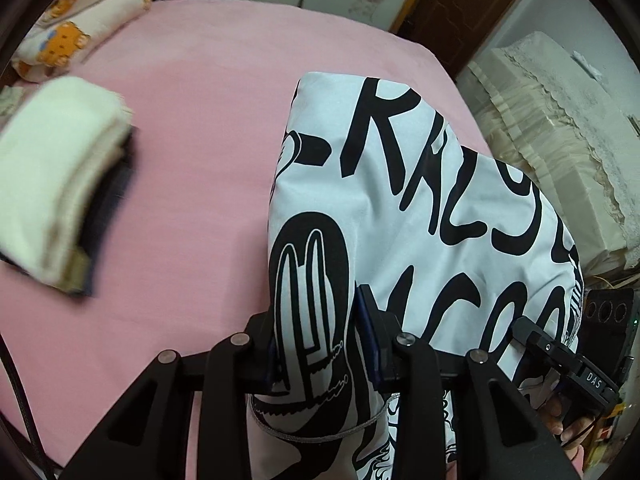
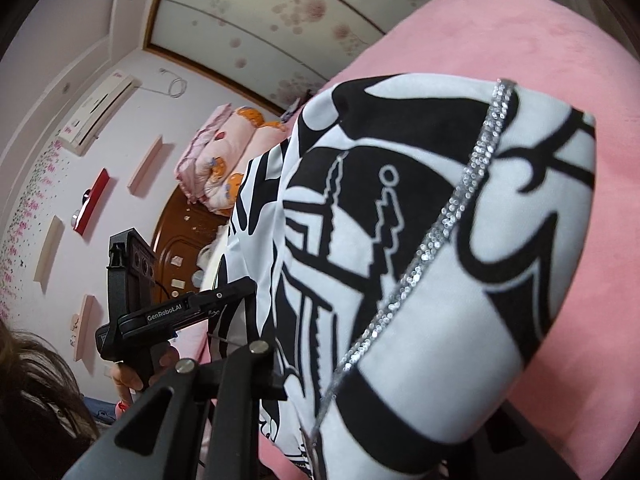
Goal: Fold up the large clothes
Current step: 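Grasp the folded jacket bundle with both grippers and lift it, then carry the jacket bundle with both grippers onto the clothes stack and release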
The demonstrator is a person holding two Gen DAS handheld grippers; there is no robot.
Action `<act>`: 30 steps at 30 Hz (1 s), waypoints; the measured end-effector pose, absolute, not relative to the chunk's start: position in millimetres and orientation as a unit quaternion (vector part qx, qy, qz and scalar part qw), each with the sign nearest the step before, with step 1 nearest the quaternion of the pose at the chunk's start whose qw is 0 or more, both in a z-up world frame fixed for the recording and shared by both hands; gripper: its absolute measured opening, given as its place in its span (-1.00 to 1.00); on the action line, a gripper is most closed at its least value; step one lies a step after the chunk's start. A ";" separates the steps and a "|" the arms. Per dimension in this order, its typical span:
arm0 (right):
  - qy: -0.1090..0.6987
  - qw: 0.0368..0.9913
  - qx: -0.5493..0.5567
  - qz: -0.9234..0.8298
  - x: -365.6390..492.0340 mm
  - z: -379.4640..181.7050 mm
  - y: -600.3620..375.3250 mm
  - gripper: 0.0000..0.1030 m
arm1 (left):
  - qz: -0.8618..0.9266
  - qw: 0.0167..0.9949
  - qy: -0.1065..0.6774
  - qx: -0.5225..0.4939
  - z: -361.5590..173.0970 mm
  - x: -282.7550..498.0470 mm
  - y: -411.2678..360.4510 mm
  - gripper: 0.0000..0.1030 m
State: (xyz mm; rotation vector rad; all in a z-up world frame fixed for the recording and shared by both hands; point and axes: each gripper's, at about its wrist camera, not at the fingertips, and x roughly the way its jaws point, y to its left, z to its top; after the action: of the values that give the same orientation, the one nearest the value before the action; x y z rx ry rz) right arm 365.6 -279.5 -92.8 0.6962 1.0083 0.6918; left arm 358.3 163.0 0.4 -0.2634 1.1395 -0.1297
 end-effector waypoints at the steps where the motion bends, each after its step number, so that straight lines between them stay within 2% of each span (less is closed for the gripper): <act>1: 0.461 0.762 0.319 0.323 364.5 -90.2 -266.9 -0.62 | -0.056 0.834 0.536 -0.120 7.5 356.7 182.4 -0.40; 11: 0.429 0.739 0.330 0.402 396.9 -65.3 -37.1 -0.62 | 0.037 0.855 0.513 -0.069 75.0 354.0 404.4 -0.40; 21: 0.406 0.710 0.344 0.461 478.9 -53.2 138.8 -0.62 | 0.103 0.867 0.487 -0.010 116.5 416.7 570.6 -0.39; 25: 0.403 0.707 0.360 0.456 512.1 -71.6 184.0 -0.62 | 0.116 0.868 0.483 0.000 93.9 449.8 617.5 -0.39; 30: 0.447 0.704 0.346 0.430 550.1 -121.0 227.4 -0.63 | 0.120 0.865 0.485 0.036 26.2 487.1 631.1 -0.31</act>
State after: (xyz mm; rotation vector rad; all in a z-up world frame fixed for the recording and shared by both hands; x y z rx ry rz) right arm 550.1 227.4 -121.0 0.7693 0.9940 0.9561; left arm 487.1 631.1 26.2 0.0746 1.0167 0.2508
